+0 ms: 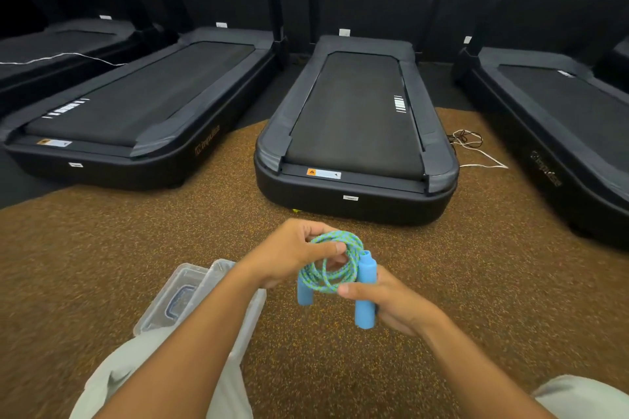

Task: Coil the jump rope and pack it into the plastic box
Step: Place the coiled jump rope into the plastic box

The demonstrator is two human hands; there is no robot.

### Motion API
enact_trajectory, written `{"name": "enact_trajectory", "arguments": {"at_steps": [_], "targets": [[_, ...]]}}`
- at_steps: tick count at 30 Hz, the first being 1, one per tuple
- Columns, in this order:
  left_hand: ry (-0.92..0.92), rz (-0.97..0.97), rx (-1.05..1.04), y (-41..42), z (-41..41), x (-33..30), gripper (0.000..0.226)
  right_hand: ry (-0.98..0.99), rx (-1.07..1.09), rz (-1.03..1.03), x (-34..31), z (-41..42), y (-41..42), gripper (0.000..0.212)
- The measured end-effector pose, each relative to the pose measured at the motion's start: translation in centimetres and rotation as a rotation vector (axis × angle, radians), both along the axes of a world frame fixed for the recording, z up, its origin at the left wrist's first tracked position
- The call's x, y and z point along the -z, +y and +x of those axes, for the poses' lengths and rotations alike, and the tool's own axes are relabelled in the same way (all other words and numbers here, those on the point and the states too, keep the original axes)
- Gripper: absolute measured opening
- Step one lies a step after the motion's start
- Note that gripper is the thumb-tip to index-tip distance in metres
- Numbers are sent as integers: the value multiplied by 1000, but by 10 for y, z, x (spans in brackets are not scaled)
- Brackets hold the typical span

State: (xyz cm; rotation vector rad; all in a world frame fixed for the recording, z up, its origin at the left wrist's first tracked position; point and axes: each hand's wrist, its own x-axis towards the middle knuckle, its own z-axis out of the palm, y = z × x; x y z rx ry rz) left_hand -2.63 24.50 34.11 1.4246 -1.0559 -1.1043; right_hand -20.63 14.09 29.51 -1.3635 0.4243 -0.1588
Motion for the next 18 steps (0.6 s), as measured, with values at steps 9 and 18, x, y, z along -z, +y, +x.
{"name": "enact_trajectory", "arguments": {"at_steps": [9,18], "targets": [[74,20,-25,17,23,-3,21,-130,2,171,7,40,40,62],[38,28,-78,46,74,-2,13,-100,167,423,29,95,90,66]]}}
